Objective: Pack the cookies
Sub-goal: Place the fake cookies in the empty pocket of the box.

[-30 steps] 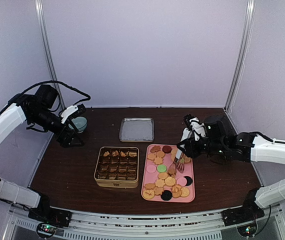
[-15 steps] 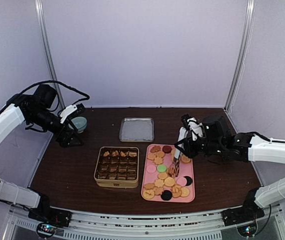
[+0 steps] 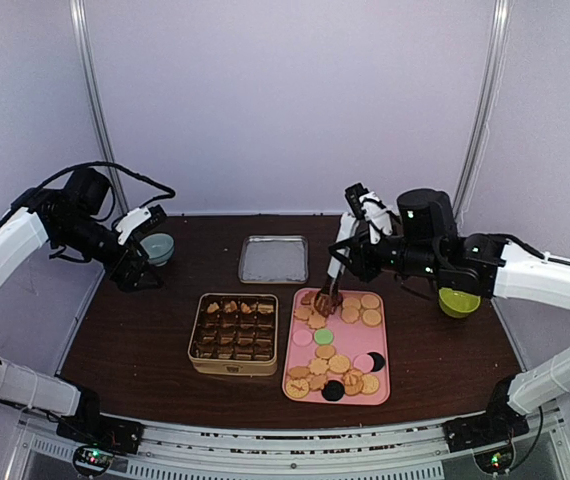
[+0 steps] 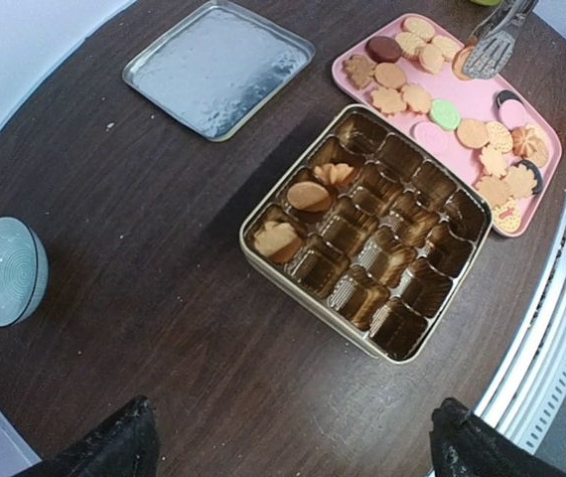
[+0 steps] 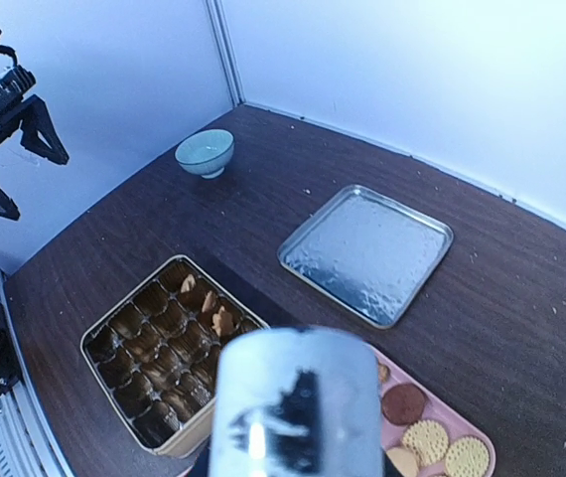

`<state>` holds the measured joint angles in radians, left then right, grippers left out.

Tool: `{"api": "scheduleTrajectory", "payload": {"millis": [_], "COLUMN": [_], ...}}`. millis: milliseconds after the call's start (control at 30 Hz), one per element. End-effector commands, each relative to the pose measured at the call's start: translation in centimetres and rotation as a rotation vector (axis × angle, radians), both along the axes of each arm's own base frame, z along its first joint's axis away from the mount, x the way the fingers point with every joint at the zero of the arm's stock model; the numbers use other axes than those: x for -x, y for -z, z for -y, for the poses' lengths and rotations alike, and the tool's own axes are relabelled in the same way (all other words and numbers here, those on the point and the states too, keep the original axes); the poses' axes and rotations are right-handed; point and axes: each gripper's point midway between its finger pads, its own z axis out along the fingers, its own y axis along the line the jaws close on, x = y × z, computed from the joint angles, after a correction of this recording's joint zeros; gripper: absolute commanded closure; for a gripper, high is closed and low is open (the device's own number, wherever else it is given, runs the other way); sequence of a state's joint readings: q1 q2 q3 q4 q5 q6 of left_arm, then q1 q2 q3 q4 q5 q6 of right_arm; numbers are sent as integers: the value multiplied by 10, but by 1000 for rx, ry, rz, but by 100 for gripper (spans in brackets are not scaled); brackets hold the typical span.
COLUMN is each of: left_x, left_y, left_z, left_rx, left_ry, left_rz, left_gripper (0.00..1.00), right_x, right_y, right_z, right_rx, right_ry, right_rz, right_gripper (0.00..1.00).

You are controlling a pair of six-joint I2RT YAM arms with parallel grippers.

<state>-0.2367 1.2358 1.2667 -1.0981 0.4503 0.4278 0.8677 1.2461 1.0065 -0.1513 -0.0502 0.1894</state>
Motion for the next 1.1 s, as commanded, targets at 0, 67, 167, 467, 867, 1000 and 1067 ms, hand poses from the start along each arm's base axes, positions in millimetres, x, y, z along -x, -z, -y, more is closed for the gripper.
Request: {"api": "scheduleTrajectory", "payload": {"millis": [0, 67, 167, 467, 867, 1000, 1067], "left_x": [-10, -10, -8, -2, -1, 0, 0], "left_y": [7, 12, 18, 22, 22, 22, 21], "left_z": [-13, -18, -23, -25, -23, -22, -22], "left_rx": [-18, -23, -27, -31, -20, -16, -16], "left_ry": [-64, -80, -94, -87, -77, -73, -70], "left_rz": [7, -1, -15, -14, -19, -16, -15], "left_gripper": [2, 2, 2, 2, 2, 2, 2], "right_x": [-19, -24, -32, -49, -51, -52, -51], "right_y": [-36, -41, -36, -14, 7, 6, 3], "right_z": [-45, -67, -99, -137, -148, -149, -149], "right_rx": [-34, -21, 13, 89, 102, 95, 87], "right_ry": [-47, -74, -115, -146, -160, -157, -158], "right_rz": [94, 106, 103, 87, 55, 55, 58], "right_gripper": [100, 100, 100, 100, 82, 73, 70]}}
